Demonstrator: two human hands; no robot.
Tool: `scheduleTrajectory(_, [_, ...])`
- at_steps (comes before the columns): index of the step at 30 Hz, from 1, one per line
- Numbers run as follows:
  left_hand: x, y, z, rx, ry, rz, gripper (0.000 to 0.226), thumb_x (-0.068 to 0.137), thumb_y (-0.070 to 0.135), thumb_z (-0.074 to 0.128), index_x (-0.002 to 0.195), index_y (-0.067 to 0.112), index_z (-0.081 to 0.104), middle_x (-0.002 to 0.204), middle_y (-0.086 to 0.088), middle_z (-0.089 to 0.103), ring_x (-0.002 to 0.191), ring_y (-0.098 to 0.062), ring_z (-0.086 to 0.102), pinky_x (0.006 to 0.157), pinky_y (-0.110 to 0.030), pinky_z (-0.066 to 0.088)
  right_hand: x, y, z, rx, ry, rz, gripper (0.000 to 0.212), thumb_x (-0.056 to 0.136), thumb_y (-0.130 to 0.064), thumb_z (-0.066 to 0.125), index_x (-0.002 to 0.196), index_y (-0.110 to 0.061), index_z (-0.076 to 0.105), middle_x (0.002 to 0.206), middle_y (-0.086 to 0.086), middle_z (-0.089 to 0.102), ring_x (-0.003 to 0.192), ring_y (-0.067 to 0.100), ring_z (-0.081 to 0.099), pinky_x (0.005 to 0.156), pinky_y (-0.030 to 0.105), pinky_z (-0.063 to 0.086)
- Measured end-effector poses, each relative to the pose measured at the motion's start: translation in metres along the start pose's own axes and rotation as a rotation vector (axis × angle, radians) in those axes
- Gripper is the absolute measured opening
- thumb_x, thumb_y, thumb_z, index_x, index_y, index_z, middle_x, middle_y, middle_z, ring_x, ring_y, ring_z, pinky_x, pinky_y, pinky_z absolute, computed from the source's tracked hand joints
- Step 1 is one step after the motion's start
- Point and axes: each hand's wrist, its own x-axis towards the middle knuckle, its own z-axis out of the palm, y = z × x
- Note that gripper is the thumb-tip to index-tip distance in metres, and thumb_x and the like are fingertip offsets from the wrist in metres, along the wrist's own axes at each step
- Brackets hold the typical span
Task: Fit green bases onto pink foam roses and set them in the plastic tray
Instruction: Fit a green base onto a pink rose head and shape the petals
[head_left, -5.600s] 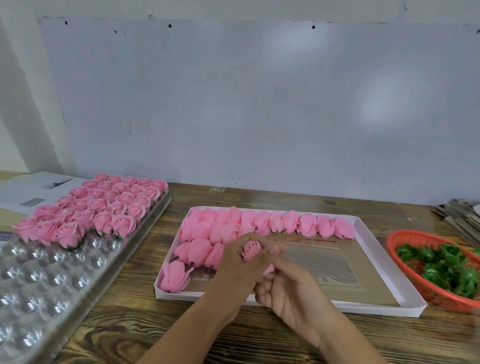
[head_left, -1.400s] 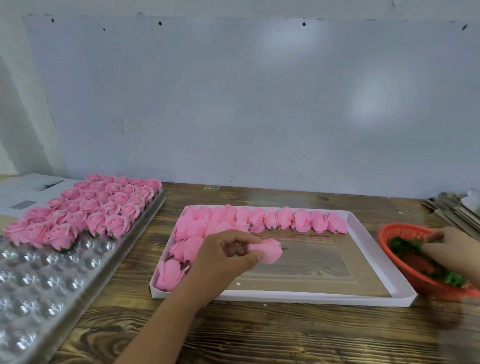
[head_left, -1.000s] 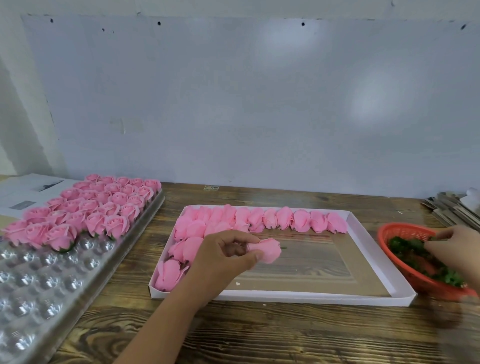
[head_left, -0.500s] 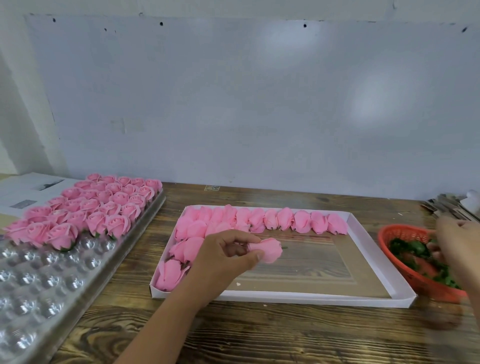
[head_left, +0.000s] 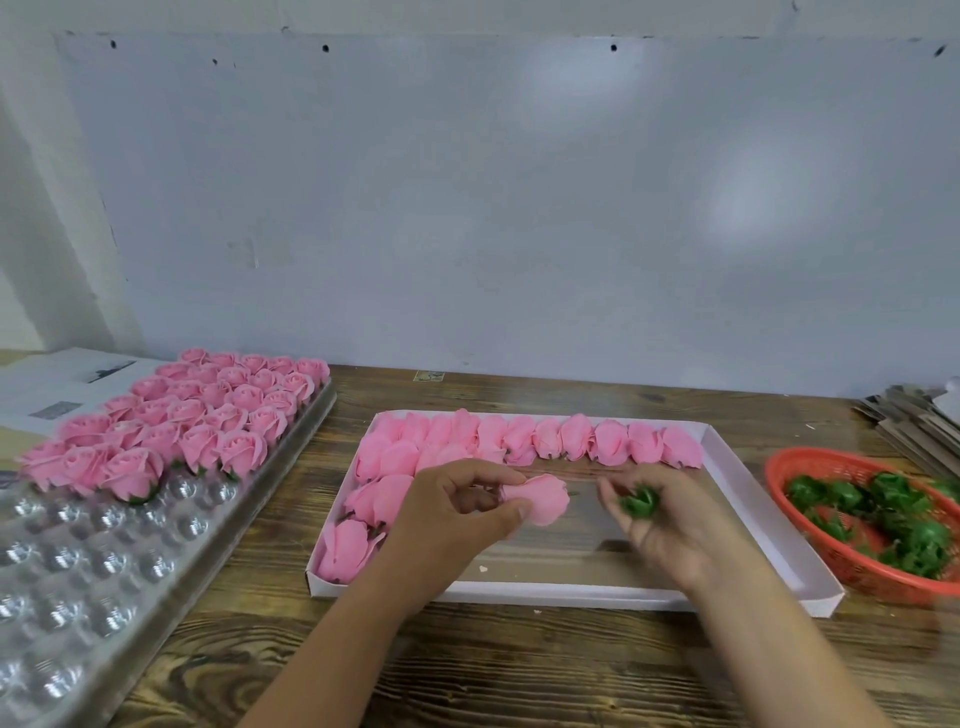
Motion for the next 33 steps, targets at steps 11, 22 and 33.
scheduleTrajectory(11, [0.001, -0.003, 0.002, -0.03, -0.006, 0.007, 0.029, 0.066, 0.042, 0.083, 0.094, 0.036, 0.078, 0.078, -0.001, 0.077, 0.074, -0.016, 0.071, 0.074, -0.031, 0.06, -0.018, 0.013, -0.004, 0.075, -0.067, 0.334, 0.037, 0.075, 0.007, 0.028, 0.1, -0.001, 0.053, 0.079, 0.021, 0.06, 0.049, 0.021, 0.052, 0.033, 0.019, 0.041])
scheduleTrajectory(22, [0.0, -0.002, 0.004, -0.026, 0.003, -0.007, 0.03, 0.066, 0.04, 0.083, 0.095, 0.033, 0.079, 0.078, -0.005, 0.077, 0.073, -0.017, 0.07, 0.077, -0.037, 0.06, -0.029, 0.027, -0.001, -0.422, -0.096, -0.065, 0.017, 0.092, 0.009, 0.054, 0.1, 0.0, 0.066, 0.078, 0.01, 0.072, 0.054, 0.015, 0.065, 0.043, 0.019, 0.051])
scheduleTrajectory(33, [-0.002, -0.001, 0.008, 0.016, 0.004, -0.02, 0.022, 0.077, 0.018, 0.084, 0.091, 0.035, 0.079, 0.077, -0.001, 0.076, 0.072, -0.015, 0.069, 0.07, -0.037, 0.058, -0.037, 0.033, 0.004, -0.488, -0.288, -0.127, 0.04, 0.089, 0.012, 0.044, 0.103, -0.011, 0.074, 0.089, 0.015, 0.074, 0.068, 0.013, 0.067, 0.059, 0.022, 0.057])
